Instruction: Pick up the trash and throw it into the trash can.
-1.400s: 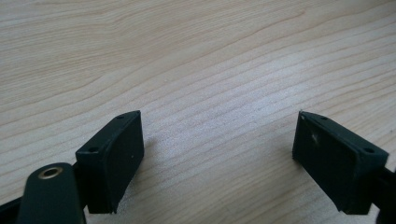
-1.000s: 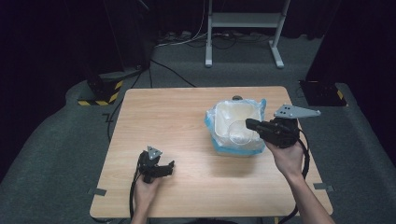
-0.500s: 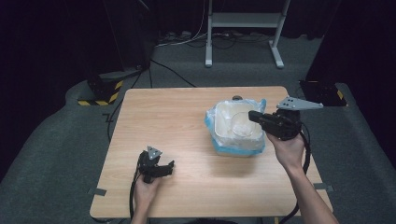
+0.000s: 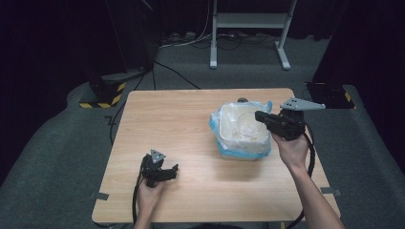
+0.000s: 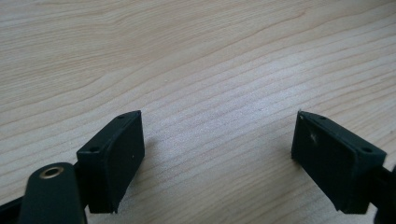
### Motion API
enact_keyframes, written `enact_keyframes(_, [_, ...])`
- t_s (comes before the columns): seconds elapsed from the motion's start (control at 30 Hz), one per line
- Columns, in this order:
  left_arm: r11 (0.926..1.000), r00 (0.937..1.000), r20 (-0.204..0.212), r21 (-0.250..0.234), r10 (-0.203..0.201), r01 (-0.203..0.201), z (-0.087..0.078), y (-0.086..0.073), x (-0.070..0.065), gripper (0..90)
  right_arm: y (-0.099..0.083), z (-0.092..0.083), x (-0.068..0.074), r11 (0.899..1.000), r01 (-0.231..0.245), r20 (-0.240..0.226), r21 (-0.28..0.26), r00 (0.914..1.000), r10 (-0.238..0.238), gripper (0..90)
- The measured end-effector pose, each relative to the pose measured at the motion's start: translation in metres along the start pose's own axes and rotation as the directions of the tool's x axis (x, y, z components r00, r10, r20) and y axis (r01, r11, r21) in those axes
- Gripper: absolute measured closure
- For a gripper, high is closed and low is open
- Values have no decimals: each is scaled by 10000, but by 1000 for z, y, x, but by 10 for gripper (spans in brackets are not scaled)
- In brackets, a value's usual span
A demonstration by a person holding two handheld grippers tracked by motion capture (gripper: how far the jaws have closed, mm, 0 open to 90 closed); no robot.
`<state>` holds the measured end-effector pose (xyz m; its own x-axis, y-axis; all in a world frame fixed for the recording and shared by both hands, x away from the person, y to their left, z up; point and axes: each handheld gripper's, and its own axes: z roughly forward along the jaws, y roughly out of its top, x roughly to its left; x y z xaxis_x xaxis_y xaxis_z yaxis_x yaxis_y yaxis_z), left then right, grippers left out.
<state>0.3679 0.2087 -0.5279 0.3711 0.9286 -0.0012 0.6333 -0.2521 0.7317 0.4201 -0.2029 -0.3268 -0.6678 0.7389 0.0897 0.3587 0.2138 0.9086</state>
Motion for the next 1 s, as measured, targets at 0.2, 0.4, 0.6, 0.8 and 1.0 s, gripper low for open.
enact_keyframes(0.2, [10000, 10000, 2, 3, 0, 0, 0, 0, 0, 170, -5, 7, -4, 9997, -190, 106, 131, 9998, 189, 860])
enact_keyframes(0.4, [10000, 10000, 1, 2, -4, 4, 0, 0, 0, 170, -8, 14, -6, 9994, -267, 248, 238, 9993, 262, 858])
enact_keyframes(0.6, [10000, 10000, 6, -3, -7, 7, 0, 0, 0, 171, -12, 22, -10, 9986, -372, 372, 378, 9987, 358, 858])
enact_keyframes(0.8, [10000, 10000, 7, -6, -14, 14, 0, 0, 0, 171, -18, 29, -14, 9967, -621, 446, 523, 9972, 598, 854])
enact_keyframes(1.0, [10000, 10000, 3, 2, -23, 23, 0, 0, 0, 171, -20, 33, -18, 9953, -816, 691, 523, 9946, 779, 752])
